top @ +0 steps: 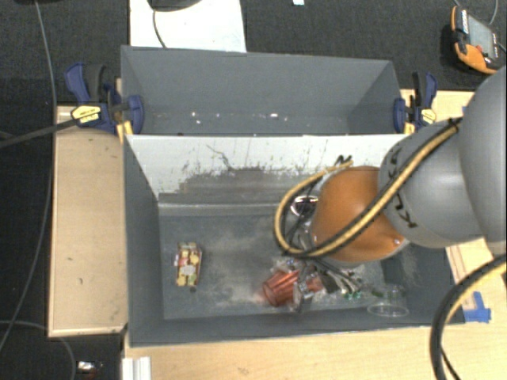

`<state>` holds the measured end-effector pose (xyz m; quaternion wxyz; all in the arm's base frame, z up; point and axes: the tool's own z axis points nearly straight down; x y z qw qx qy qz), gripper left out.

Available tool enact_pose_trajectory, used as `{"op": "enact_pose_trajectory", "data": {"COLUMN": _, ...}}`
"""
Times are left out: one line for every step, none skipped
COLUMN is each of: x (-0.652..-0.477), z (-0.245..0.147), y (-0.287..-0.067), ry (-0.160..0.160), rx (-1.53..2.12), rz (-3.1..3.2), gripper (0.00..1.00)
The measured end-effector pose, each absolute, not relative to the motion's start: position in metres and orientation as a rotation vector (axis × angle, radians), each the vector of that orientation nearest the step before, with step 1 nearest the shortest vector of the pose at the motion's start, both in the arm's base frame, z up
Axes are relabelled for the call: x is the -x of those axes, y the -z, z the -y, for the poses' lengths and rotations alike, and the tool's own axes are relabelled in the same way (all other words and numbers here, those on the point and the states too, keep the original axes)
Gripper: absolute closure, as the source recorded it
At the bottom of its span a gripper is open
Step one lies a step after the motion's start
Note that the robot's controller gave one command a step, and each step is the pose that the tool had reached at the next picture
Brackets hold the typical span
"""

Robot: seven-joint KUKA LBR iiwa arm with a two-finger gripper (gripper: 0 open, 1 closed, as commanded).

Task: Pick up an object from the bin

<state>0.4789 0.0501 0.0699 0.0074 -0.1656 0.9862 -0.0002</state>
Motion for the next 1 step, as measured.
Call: {"op": "enact_pose_trajectory", "data": {"x": -0.4790, "z": -0.0506, "y": -0.0700, "ry": 0.000, "rx": 0.546, "rz": -3.079, "gripper": 1.00}}
